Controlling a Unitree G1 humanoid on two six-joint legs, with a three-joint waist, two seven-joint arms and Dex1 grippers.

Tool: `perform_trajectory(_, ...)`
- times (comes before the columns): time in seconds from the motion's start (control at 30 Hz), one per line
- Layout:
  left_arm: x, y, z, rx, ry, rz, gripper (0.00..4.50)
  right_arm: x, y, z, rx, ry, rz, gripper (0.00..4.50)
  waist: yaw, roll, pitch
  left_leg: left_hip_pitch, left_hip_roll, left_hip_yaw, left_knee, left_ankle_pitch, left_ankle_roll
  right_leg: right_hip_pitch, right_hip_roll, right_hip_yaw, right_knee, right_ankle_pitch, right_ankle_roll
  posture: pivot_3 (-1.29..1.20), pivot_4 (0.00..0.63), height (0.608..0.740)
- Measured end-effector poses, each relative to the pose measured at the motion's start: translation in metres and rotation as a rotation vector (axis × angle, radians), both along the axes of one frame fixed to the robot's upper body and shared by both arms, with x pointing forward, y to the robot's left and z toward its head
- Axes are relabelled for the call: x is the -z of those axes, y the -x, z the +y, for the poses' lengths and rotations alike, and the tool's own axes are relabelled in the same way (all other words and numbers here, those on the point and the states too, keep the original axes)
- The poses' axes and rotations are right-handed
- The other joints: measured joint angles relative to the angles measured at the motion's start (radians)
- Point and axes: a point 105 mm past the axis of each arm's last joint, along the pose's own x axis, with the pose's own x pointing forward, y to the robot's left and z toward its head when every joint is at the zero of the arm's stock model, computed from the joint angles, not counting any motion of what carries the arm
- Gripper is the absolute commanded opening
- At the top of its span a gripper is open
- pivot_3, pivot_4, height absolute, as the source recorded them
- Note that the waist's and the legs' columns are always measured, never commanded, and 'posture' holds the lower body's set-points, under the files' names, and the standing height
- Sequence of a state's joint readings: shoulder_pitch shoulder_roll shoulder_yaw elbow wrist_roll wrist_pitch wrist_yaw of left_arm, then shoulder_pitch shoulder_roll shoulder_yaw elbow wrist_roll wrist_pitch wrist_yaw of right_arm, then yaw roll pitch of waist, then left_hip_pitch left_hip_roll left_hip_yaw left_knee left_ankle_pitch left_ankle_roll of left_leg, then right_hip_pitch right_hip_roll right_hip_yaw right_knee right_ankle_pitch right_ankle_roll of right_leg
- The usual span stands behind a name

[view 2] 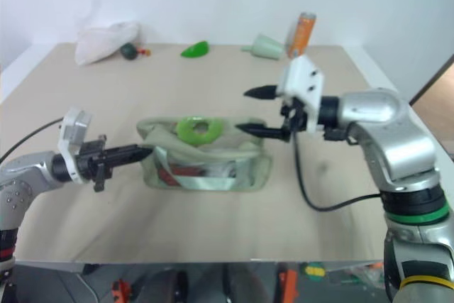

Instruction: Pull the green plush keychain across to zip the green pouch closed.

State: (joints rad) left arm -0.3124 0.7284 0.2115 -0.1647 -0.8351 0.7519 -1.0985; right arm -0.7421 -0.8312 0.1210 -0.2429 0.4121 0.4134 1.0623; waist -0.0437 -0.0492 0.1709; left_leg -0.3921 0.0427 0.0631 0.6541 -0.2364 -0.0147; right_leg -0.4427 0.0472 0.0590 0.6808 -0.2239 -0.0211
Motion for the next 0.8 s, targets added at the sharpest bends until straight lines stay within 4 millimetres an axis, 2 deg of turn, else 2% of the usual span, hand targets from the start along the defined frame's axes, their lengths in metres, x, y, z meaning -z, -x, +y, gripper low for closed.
perform_trajectory(0.1,0.0,0.0,-0.001,-0.001,0.002,0.002,0.0,-0.006,0.001,0.017,-0.068,0.046,-0.102,3.41,0.001,0.0,0.0,0.0,0.0,-0.001,0.0,0.0,0.0,0.0,0.0,-0.001,0.0,0.0,0.0,0.0,0.15,0.74)
perform_trajectory(0.17,0.0,-0.001,-0.001,-0.001,0.005,0.006,0.0,-0.008,0.002,0.021,-0.093,0.058,-0.133,3.41,0.004,0.0,0.0,0.0,0.0,-0.001,0.0,0.0,0.0,0.0,0.0,-0.001,0.0,0.0,0.0,0.0,0.15,0.74)
perform_trajectory(0.47,0.0,-0.002,-0.002,-0.014,0.014,0.007,0.0,-0.004,0.0,0.045,-0.205,0.084,-0.155,3.41,0.005,0.0,0.0,0.0,0.0,-0.001,0.0,0.0,0.0,0.0,0.0,-0.001,0.0,0.0,0.0,0.0,0.15,0.74)
perform_trajectory(0.6,0.0,-0.002,-0.002,-0.018,0.017,0.006,0.0,0.006,-0.005,0.052,-0.227,0.11,-0.139,3.41,0.005,0.0,0.0,0.0,0.0,-0.001,0.0,0.0,0.0,0.0,-0.001,-0.001,0.0,0.0,0.0,0.0,0.15,0.74)
perform_trajectory(0.7,0.0,-0.003,-0.003,-0.019,0.024,0.007,0.0,0.008,-0.01,0.057,-0.234,0.125,-0.159,2.62,0.006,0.0,0.0,0.0,0.0,-0.001,0.0,0.0,0.0,0.0,-0.001,-0.001,0.0,0.0,0.0,0.0,0.15,0.74)
perform_trajectory(0.8,0.0,-0.003,-0.003,-0.022,0.031,0.008,0.0,0.011,-0.014,0.06,-0.235,0.145,-0.186,1.58,0.007,0.0,0.0,0.0,0.0,-0.001,0.0,0.0,0.0,0.0,-0.001,-0.001,0.0,0.0,0.0,0.0,0.15,0.74)
